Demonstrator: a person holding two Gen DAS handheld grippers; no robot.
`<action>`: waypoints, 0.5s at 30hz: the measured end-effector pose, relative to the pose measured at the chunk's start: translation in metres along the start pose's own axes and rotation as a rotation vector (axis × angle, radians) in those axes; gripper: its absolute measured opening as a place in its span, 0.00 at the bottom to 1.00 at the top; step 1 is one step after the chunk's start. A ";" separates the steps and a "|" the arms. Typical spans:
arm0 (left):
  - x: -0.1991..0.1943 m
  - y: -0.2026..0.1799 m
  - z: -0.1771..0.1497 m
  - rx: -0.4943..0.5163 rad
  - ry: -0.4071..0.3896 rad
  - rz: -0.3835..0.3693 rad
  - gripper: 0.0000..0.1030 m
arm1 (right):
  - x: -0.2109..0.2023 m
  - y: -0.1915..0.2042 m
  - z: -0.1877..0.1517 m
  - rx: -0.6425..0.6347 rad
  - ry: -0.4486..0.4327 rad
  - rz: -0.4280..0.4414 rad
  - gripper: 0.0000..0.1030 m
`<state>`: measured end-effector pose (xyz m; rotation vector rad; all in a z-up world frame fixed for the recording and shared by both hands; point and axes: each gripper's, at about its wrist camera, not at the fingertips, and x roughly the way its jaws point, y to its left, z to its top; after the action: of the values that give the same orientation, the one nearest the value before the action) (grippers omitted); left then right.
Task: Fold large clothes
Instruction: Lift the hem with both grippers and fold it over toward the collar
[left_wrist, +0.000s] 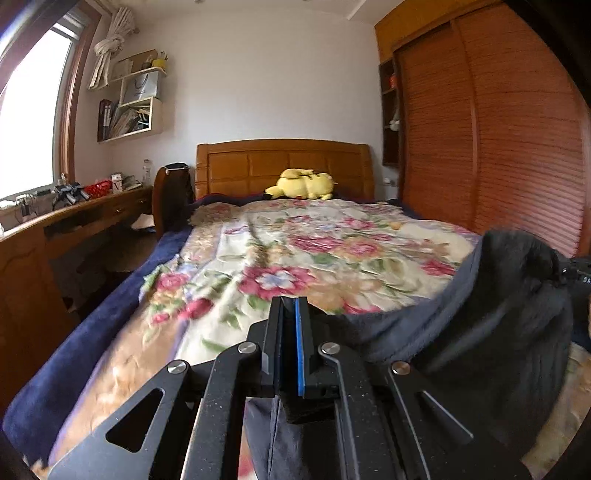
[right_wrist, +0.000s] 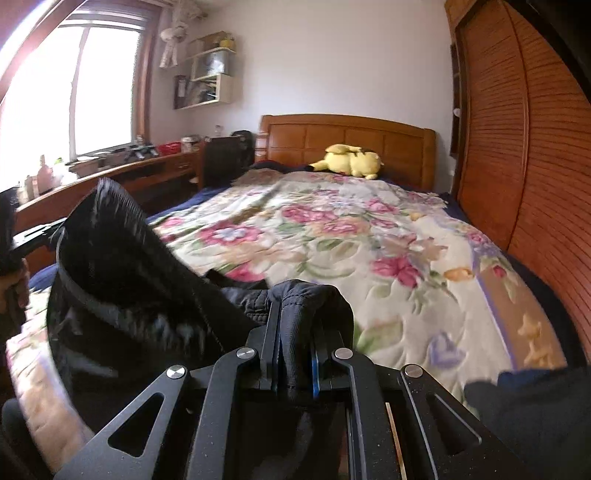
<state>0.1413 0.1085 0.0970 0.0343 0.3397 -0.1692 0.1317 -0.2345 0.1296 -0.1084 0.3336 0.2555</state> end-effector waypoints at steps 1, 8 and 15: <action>0.016 0.000 0.004 0.009 0.014 0.003 0.06 | 0.015 -0.003 0.008 0.000 0.003 -0.008 0.11; 0.094 -0.008 0.021 0.075 0.067 0.079 0.06 | 0.119 0.003 0.038 -0.010 0.083 -0.073 0.11; 0.145 0.010 0.007 0.050 0.180 0.079 0.11 | 0.183 -0.009 0.044 0.062 0.185 -0.100 0.17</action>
<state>0.2800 0.0947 0.0556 0.1128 0.5128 -0.0960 0.3148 -0.1943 0.1100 -0.0879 0.5181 0.1359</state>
